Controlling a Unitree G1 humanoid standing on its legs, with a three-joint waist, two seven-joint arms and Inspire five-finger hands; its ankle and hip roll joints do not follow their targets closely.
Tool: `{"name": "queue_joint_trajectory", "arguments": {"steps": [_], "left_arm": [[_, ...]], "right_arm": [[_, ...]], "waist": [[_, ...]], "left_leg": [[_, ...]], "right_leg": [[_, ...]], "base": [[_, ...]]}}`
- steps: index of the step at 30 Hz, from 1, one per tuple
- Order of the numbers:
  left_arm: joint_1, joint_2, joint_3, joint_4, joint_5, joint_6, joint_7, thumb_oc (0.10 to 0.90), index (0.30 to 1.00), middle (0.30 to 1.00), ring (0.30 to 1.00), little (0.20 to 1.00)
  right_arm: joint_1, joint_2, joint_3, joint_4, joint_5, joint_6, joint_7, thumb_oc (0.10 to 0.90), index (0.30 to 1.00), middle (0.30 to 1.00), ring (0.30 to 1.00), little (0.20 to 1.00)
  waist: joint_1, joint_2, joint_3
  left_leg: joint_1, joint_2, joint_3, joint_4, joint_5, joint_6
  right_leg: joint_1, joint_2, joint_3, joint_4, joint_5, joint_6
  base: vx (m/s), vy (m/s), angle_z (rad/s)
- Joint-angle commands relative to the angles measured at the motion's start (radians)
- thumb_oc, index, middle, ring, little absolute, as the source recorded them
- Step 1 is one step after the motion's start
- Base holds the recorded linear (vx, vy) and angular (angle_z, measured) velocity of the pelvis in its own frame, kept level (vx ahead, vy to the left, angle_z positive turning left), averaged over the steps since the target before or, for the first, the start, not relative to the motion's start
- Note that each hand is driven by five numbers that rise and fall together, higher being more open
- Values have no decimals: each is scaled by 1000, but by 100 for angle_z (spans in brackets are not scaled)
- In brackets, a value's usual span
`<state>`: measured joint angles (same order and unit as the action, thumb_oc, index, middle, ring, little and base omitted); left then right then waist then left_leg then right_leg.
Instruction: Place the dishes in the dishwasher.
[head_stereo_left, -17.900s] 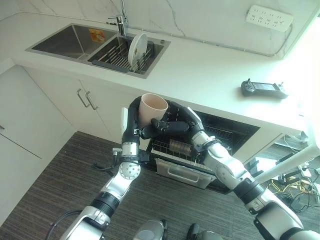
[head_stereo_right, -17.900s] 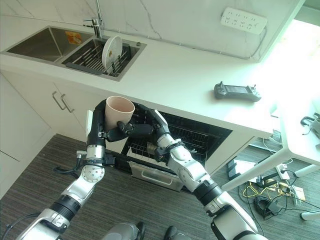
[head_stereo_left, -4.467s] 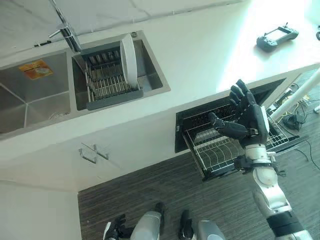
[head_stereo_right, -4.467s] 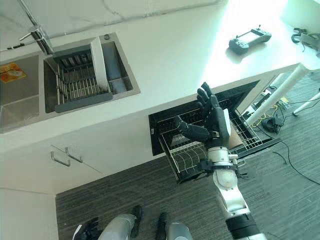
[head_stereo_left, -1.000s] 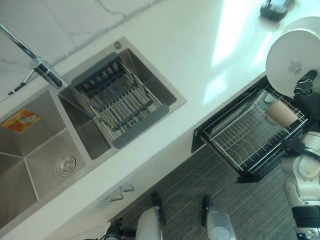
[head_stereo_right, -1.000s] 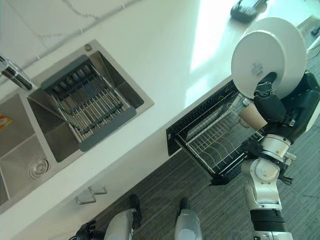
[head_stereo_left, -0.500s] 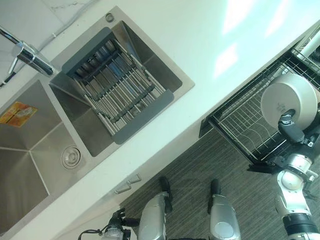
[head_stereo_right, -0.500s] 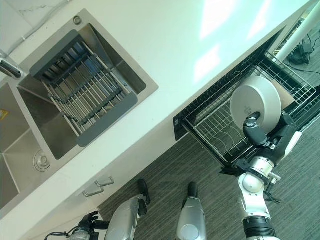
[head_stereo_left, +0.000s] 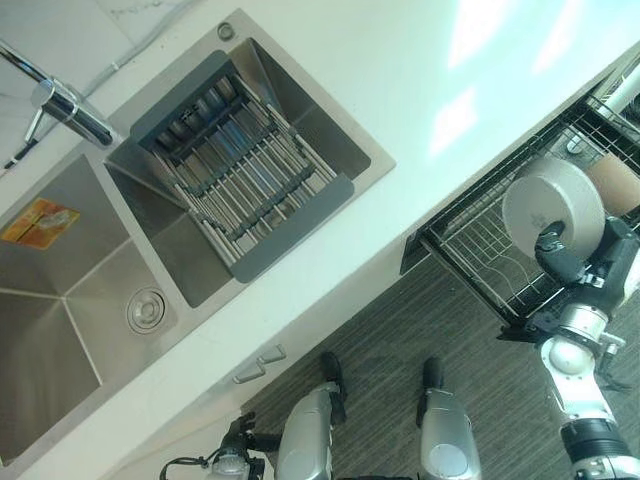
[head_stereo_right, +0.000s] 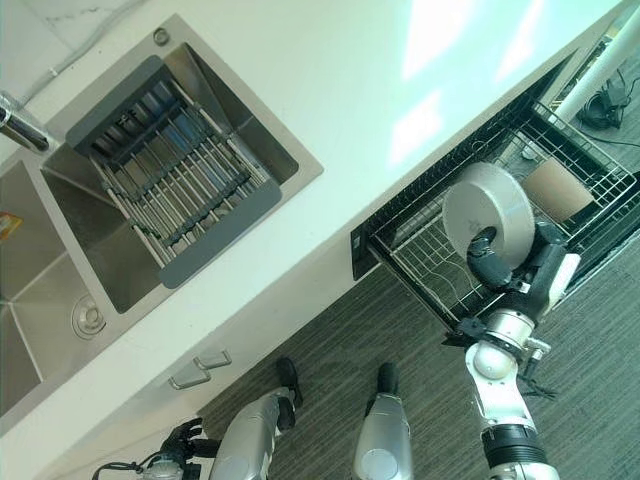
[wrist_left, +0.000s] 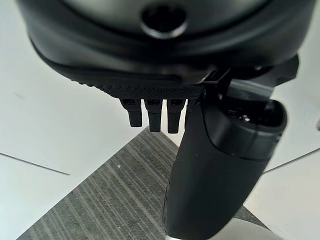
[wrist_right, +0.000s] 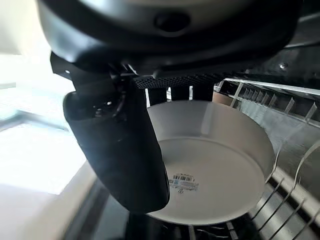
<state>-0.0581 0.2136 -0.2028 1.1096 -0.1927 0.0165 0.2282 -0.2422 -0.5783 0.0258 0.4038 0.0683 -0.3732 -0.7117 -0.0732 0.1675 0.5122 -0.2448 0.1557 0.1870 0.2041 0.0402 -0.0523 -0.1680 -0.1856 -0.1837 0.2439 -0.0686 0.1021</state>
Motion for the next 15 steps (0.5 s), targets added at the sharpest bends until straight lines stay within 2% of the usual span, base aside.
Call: {"name": "queue_joint_trajectory", "arguments": {"steps": [1, 6, 10, 11, 12, 15], "left_arm": [[36, 49, -23, 30, -16, 5, 22, 800, 900, 900, 900, 900], [39, 55, -21, 22, -15, 8, 24, 800, 900, 900, 900, 900], [48, 72, -2, 9, -13, 10, 20, 800, 900, 900, 900, 900], [49, 85, 8, -5, -12, 20, 19, 800, 900, 900, 900, 900], [49, 92, 11, -10, -13, 22, 18, 800, 900, 900, 900, 900], [40, 106, 16, -13, -20, 21, 18, 800, 900, 900, 900, 900]], "right_arm": [[-130, -80, -51, -91, -179, -11, -140, 400, 300, 300, 300, 300], [-180, -132, -17, -67, -290, 90, -170, 400, 300, 300, 300, 300], [-181, -163, 4, -77, -371, 177, -164, 400, 300, 300, 300, 300], [-176, -175, 17, -78, -392, 256, -143, 400, 300, 300, 300, 300], [-177, -178, 24, -72, -395, 296, -123, 400, 300, 300, 300, 300], [-199, -189, 57, -21, -395, 355, -111, 400, 300, 300, 300, 300]], "waist": [[21, -23, -49], [40, -27, -36], [52, -45, -27], [58, -63, -22], [62, -71, -19], [75, -90, -12]], "left_leg": [[35, 54, -63, 96, -176, -17], [36, 39, -68, 96, -179, -5], [45, 29, -67, 96, -188, 6], [46, 29, -61, 96, -192, 11], [46, 28, -59, 96, -194, 14], [50, 25, -54, 96, -198, 22]], "right_leg": [[-20, -36, -20, 56, -96, -24], [-19, -47, -27, 56, -87, -19], [-15, -57, -28, 57, -83, -10], [-15, -61, -30, 57, -77, -5], [-16, -62, -31, 56, -75, -2], [-16, -66, -33, 56, -70, 3]], "base": [[-45, 29, 3], [-25, 48, 6], [-25, 65, 9], [-57, 45, 8], [-56, 34, 7], [-36, 7, 8]]}}
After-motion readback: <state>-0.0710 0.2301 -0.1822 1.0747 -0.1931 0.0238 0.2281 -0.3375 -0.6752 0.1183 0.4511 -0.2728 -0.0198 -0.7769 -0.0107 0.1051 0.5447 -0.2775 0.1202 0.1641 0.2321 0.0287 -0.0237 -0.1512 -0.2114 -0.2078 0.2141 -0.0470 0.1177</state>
